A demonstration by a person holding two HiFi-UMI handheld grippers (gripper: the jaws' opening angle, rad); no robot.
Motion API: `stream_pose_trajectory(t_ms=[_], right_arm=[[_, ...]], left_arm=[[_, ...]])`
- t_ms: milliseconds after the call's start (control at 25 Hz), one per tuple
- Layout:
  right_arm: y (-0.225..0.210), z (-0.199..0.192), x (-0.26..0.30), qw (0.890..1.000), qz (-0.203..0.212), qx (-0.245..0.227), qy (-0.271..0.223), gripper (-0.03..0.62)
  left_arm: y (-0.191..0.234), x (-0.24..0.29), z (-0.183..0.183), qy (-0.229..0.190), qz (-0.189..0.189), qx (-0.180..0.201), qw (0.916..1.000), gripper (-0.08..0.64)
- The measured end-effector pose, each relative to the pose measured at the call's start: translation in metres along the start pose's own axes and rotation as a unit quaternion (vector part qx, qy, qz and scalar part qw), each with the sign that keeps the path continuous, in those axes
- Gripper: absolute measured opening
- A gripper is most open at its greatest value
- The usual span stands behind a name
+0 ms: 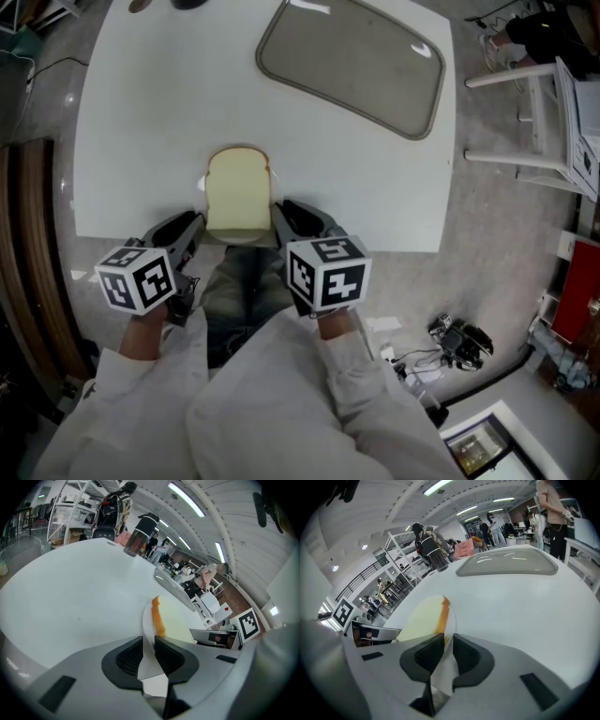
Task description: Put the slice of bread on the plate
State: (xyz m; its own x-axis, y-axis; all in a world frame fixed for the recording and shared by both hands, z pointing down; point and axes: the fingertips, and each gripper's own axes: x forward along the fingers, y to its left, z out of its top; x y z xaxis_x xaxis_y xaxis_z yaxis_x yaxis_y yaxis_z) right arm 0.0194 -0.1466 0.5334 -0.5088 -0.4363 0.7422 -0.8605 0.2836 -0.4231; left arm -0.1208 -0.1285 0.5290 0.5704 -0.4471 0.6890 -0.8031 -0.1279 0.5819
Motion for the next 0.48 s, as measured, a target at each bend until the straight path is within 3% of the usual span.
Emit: stream_pose_trajectory(t_ms=[480], right_arm=[[-0.0013,-0.0027,-0.0009,1.000,0.002,0.023,-0.015,0.060]], left_arm=[[-0.0012,0.0047,-0.0008,0.008,-0.031,-0.057,0.9978,0.058]])
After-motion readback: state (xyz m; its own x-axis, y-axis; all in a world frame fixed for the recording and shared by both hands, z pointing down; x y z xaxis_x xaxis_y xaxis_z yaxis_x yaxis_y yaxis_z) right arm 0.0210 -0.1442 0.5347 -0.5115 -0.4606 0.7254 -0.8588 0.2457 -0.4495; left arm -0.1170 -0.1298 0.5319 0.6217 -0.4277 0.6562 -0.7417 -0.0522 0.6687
